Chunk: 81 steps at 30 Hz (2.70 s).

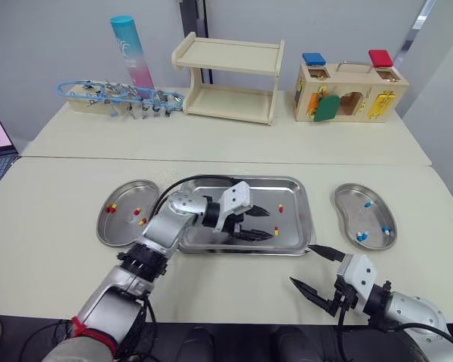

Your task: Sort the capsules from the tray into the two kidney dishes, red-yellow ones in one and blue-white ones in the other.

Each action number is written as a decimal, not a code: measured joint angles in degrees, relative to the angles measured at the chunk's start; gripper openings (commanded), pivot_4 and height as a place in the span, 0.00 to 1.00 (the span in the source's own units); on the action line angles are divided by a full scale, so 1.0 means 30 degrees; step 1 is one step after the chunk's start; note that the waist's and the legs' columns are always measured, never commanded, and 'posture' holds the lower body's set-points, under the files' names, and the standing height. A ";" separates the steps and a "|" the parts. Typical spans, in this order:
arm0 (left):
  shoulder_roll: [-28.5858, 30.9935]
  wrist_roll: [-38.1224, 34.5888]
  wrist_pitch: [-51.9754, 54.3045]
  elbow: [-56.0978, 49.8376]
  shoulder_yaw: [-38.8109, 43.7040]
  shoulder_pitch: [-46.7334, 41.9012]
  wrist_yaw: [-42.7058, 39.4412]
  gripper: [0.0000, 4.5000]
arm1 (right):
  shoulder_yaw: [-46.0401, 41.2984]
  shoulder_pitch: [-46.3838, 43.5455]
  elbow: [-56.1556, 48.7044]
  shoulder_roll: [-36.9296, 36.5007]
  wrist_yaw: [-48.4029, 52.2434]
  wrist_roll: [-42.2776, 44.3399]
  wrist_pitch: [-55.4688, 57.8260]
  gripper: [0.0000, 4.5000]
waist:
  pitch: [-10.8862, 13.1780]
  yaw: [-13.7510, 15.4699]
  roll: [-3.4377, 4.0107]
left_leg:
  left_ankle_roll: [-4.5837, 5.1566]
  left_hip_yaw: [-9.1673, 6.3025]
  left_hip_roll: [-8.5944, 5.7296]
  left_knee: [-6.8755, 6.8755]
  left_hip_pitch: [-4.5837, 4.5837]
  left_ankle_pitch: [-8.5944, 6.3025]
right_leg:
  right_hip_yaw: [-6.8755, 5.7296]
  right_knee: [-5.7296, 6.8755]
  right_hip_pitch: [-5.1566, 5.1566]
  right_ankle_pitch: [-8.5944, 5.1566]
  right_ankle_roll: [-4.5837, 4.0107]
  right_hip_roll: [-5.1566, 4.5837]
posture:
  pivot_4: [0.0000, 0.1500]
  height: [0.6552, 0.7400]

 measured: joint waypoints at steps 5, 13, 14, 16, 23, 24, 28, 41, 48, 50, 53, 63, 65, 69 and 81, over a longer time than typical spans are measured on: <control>-0.1290 0.1206 -0.1103 0.3024 -0.0199 -0.1021 -0.0044 0.66 | 0.0066 0.0387 -0.0756 -0.0001 -0.0424 -0.0007 0.0436 1.00 | 0.0000 0.0036 -0.0001 | 0.0000 -0.0004 -0.0006 0.0008 -0.0006 0.0000 | -0.0003 -0.0001 0.0003 0.0001 0.0002 -0.0001 | 1.00 1.00; -0.3105 0.2503 -0.2627 0.5683 -0.0286 -0.1517 0.0108 0.66 | 0.0194 0.0591 -0.1504 -0.0004 -0.1037 -0.0009 0.1130 1.00 | 0.0000 0.0028 -0.0001 | 0.0000 -0.0006 -0.0007 0.0007 -0.0007 0.0000 | -0.0004 -0.0001 0.0003 0.0000 0.0003 -0.0001 | 1.00 1.00; -0.3252 0.2665 -0.2774 0.5874 -0.0306 -0.1538 0.0125 0.66 | 0.0195 0.0596 -0.1571 -0.0005 -0.1061 -0.0007 0.1174 1.00 | 0.0000 0.0025 -0.0001 | 0.0000 -0.0007 -0.0006 0.0007 -0.0006 0.0000 | -0.0004 -0.0001 0.0002 0.0000 0.0003 -0.0001 | 1.00 1.00; -0.3434 0.2948 -0.2961 0.6128 -0.0315 -0.1679 0.0182 0.66 | 0.0196 0.0616 -0.1594 -0.0011 -0.1090 -0.0008 0.1322 1.00 | 0.0000 0.0024 -0.0001 | 0.0000 -0.0007 -0.0007 0.0007 -0.0006 0.0001 | -0.0004 0.0000 0.0004 0.0001 0.0002 -0.0001 | 1.00 1.00; -0.3718 0.3835 -0.3322 0.6512 -0.0332 -0.1996 0.0437 0.62 | 0.0198 0.0647 -0.2036 -0.0012 -0.1175 0.0006 0.1796 1.00 | -0.0004 0.0027 -0.0001 | -0.0001 -0.0011 -0.0007 0.0007 0.0003 0.0001 | -0.0005 0.0000 0.0014 0.0000 0.0004 -0.0001 | 1.00 1.00; -0.3725 0.3869 -0.3319 0.6513 -0.0331 -0.1996 0.0436 0.58 | 0.0198 0.0647 -0.2083 -0.0011 -0.1184 0.0008 0.1876 1.00 | -0.0004 0.0028 -0.0001 | -0.0001 -0.0011 -0.0007 0.0008 0.0003 0.0001 | -0.0006 0.0000 0.0016 0.0001 0.0004 -0.0001 | 1.00 1.00; -0.3725 0.3950 -0.3262 0.6518 -0.0315 -0.1989 0.0412 0.34 | 0.0194 0.0610 -0.2110 -0.0009 -0.1239 0.0015 0.2050 1.00 | -0.0007 0.0028 0.0000 | 0.0000 -0.0012 -0.0007 0.0007 0.0006 0.0001 | -0.0007 0.0000 0.0016 0.0001 0.0005 -0.0001 | 1.00 1.00; -0.3608 0.3907 -0.2707 0.6173 0.0090 -0.1787 0.0122 0.11 | 0.0216 0.0097 -0.2153 -0.0007 -0.1472 0.0027 0.2302 1.00 | -0.0012 0.0008 0.0005 | 0.0000 -0.0012 -0.0008 0.0006 0.0009 0.0000 | -0.0005 -0.0001 0.0017 0.0000 0.0005 -0.0001 | 1.00 1.00; -0.2655 0.3384 -0.1083 0.3685 0.0453 -0.1191 0.0002 0.11 | 0.0313 -0.0485 -0.2120 -0.0102 -0.1194 0.0079 0.2343 1.00 | -0.0008 -0.0008 0.0004 | -0.0002 -0.0016 -0.0007 0.0007 -0.0008 0.0002 | -0.0005 0.0003 0.0001 0.0000 0.0005 -0.0001 | 1.00 1.00; -0.1925 0.3026 -0.0405 0.1973 0.0872 -0.1020 -0.0063 0.11 | 0.0332 -0.0743 -0.2053 -0.0180 -0.0992 0.0155 0.2360 1.00 | -0.0007 -0.0010 0.0006 | -0.0002 -0.0019 -0.0007 0.0007 -0.0004 0.0002 | -0.0004 0.0006 -0.0001 0.0000 0.0005 -0.0001 | 1.00 1.00; -0.0847 0.2305 0.0975 -0.1032 0.1727 -0.0494 0.0096 0.11 | 0.0345 -0.1314 -0.1927 -0.0338 -0.0527 0.0471 0.2339 1.00 | -0.0009 -0.0011 0.0010 | -0.0002 -0.0023 -0.0007 0.0006 -0.0004 0.0002 | -0.0003 0.0002 0.0005 0.0000 0.0004 -0.0002 | 1.00 1.00; 0.3747 -0.1387 0.8144 -1.0855 0.6824 0.4652 0.2448 0.11 | 0.1320 -0.4672 -0.0363 -0.0816 0.1994 0.1510 0.2210 1.00 | -0.0003 -0.0065 0.0018 | 0.0000 -0.0033 -0.0003 0.0005 0.0005 0.0001 | -0.0004 0.0010 0.0004 0.0000 0.0004 -0.0002 | 1.00 1.00; 0.4747 -0.1879 0.9085 -1.1758 0.8482 0.5898 0.3161 0.11 | 0.1800 -0.5673 0.0196 -0.0797 0.2573 0.1531 0.2172 1.00 | -0.0001 -0.0078 0.0022 | 0.0002 -0.0039 0.0003 -0.0005 0.0011 0.0001 | -0.0004 0.0011 -0.0008 0.0000 0.0002 0.0001 | 1.00 1.00; 0.5741 -0.2479 1.0165 -1.2534 1.2283 0.8518 0.4919 0.11 | 0.2589 -0.7109 0.1376 -0.0477 0.3457 0.1526 0.1930 1.00 | 0.0009 -0.0061 0.0029 | 0.0001 -0.0037 0.0003 -0.0003 0.0001 0.0001 | -0.0008 0.0007 -0.0012 0.0000 0.0001 -0.0004 | 1.00 1.00; 0.5456 -0.2928 0.9274 -1.2783 1.6421 1.1713 0.9226 0.11 | 0.3798 -0.9240 0.3049 0.0525 0.4359 0.1517 0.1625 1.00 | 0.0013 0.0059 0.0016 | -0.0001 -0.0042 0.0004 -0.0004 0.0000 0.0001 | -0.0023 0.0007 -0.0011 0.0001 0.0000 -0.0009 | 1.00 1.00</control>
